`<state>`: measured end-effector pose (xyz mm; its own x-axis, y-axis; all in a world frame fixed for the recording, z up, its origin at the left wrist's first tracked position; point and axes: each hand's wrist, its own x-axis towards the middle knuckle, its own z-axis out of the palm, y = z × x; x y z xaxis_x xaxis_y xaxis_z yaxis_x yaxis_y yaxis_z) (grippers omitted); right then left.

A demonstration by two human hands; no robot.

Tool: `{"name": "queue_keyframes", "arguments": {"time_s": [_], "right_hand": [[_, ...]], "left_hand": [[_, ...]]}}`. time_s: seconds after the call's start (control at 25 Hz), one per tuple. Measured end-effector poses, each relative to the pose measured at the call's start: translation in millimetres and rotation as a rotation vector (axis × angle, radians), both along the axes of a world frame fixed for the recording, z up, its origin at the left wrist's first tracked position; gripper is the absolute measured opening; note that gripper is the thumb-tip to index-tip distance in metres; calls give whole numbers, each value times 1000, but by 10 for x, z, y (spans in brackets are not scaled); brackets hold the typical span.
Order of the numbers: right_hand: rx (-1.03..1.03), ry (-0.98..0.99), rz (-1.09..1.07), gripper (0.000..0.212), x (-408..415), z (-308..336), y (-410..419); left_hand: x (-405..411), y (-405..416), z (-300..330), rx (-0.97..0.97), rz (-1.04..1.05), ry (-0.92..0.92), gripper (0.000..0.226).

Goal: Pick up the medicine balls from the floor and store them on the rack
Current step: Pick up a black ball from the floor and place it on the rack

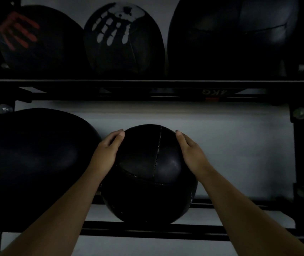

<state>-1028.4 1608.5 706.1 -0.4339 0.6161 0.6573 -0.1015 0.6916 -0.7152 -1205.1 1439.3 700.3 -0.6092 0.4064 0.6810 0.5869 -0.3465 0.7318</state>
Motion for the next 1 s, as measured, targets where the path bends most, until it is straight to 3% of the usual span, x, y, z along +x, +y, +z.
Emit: {"name": "queue_keyframes", "arguments": {"time_s": [0.16,0.28,0.6,1.0], "right_hand": [[33,-221,-91,57,125,139,-129],[51,-252,-150,41,343,283,-239],[236,-176,-388,32,1277,907,-419],[364,-2,-338,36,2673,1619,231]], "left_hand": [[37,-102,135,-254,107,142,47],[84,-217,264,-324,261,314,40],[740,-125,837,-291,246,587,20],[2211,427,1596,-183,348,730,18]]}}
